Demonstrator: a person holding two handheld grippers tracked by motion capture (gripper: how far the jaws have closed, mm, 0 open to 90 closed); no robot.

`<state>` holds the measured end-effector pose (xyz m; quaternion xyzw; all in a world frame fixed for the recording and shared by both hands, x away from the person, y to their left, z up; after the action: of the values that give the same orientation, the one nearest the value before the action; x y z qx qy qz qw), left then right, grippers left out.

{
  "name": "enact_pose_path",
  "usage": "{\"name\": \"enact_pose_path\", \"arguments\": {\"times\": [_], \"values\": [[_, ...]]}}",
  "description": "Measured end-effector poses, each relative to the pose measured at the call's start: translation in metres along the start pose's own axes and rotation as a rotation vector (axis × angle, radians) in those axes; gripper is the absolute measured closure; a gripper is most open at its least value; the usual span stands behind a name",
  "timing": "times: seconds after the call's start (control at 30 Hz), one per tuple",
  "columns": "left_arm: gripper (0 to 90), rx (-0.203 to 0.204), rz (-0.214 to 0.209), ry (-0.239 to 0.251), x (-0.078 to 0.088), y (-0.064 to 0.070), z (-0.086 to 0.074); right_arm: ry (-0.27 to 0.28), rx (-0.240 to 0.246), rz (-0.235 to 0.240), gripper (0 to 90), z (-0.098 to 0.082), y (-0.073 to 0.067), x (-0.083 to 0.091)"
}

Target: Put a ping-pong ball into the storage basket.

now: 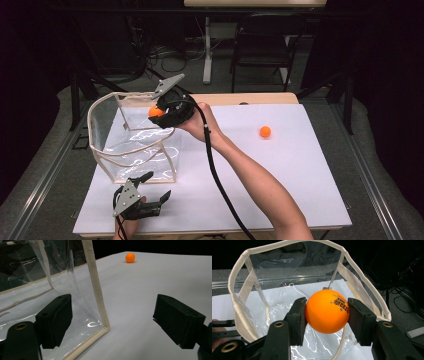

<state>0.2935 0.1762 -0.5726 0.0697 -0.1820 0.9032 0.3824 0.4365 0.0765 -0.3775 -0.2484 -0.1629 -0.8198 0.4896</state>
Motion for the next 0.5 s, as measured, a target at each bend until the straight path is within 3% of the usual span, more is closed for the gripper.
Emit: {"name": "enact_pose_path", "arguments": {"times": [0.5], "values": [[15.7,-0.001,-0.002,0.002,0.0002,0.0002,0.0001,-0.037,0.016,0.004,51.3,0.0031,-0.0044,-0.0103]]}}
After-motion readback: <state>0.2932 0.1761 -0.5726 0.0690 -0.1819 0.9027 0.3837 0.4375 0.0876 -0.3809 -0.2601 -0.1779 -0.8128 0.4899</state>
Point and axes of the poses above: each handheld gripper's, and its own axes: x roughly backward along the jaws, z roughly out of its top, y roughly to its right, the point moved 6 cm from there along -x, roughly forward along the jaws, and after that the axes turned 11 degrees about -x, right-handed, at the moved point
